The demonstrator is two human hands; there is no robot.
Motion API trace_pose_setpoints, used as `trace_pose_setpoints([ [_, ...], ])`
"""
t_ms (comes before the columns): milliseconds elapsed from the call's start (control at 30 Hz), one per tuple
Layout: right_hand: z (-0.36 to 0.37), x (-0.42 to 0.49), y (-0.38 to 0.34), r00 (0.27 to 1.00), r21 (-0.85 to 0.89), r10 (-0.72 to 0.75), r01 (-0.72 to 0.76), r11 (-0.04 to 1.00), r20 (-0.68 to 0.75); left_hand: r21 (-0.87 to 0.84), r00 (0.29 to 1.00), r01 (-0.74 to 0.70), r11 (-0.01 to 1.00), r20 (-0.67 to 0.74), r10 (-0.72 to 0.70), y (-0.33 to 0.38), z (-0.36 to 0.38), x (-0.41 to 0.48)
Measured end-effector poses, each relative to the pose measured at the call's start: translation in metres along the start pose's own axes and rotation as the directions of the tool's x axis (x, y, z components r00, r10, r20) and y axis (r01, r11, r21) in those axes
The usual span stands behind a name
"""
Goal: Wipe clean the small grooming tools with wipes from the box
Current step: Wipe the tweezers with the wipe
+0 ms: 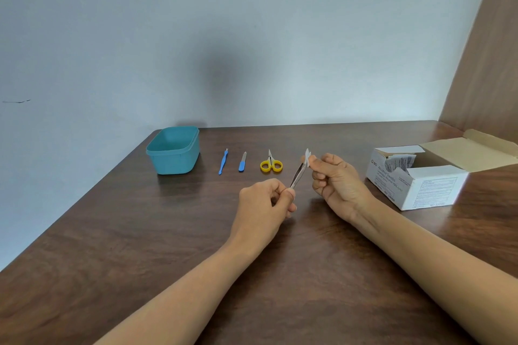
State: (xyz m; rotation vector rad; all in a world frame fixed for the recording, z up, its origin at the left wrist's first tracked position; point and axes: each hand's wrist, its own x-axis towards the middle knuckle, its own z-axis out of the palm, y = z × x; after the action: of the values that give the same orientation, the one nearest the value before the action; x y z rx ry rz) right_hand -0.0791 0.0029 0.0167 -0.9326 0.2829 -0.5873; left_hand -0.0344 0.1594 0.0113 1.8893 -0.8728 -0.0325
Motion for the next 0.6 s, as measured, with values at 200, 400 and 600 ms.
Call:
trace_pose_setpoints([
  [200,-0.0006,0.0018,0.0005,1.000,0.024,0.003,-0.002,1.000,-0.024,-0.007,1.000,0.004,1.000,-0.001,-0.004,0.0000,0.0001,-0.0003],
  [400,0.0018,-0.0006,0.0003,1.000,-0.015,0.006,-0.006,1.000,0.004,-0.005,1.000,0.006,1.000,-0.002,-0.006,0.0006,0.0004,-0.0005],
  [600,0.0003,-0.0005,0.0004,1.000,-0.005,-0.001,0.001,1.000,-0.004,0.000,1.000,0.011,1.000,-0.002,-0.011,0.0010,0.0000,-0.0003],
])
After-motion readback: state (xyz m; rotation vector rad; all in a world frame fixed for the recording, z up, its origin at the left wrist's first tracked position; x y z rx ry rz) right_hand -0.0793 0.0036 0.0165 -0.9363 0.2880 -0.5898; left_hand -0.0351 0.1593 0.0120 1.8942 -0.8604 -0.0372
